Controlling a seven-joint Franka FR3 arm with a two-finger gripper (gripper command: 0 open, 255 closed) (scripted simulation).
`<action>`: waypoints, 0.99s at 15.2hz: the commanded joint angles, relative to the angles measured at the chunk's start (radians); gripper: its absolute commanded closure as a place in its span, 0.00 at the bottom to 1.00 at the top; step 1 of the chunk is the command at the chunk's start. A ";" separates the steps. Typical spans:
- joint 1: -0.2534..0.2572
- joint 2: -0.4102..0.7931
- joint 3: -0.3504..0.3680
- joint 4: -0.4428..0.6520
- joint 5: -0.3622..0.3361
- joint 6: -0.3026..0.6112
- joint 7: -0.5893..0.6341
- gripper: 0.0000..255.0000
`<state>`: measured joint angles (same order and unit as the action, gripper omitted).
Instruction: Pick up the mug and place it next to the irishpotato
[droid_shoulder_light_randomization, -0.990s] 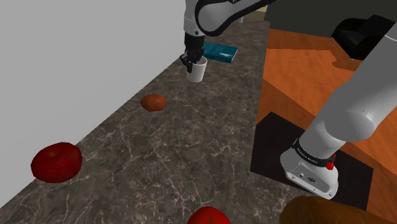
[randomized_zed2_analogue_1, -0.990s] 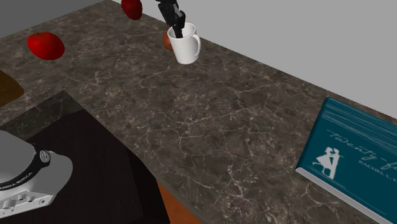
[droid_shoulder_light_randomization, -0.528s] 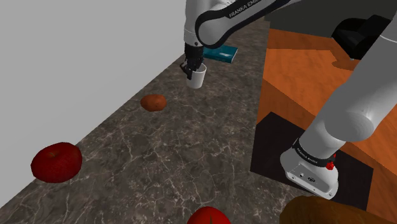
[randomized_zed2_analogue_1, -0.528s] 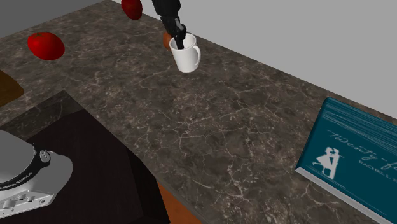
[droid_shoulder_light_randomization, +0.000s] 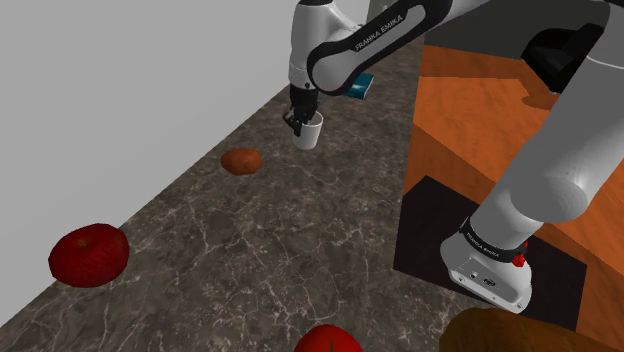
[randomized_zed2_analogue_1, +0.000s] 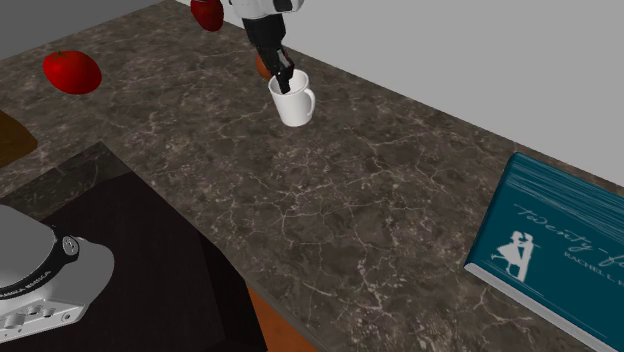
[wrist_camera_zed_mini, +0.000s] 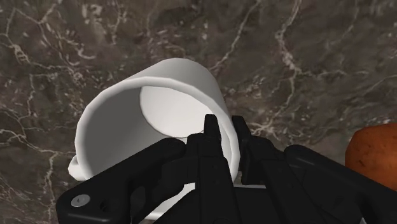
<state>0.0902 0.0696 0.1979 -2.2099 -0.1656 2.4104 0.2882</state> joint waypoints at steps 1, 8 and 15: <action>0.000 0.004 0.000 -0.004 -0.003 0.009 0.003 1.00; 0.000 0.004 0.000 -0.004 -0.003 0.009 0.003 0.00; 0.002 -0.066 0.006 0.019 0.029 -0.082 -0.019 0.00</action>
<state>0.0931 0.0258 0.2031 -2.1962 -0.1463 2.3563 0.2780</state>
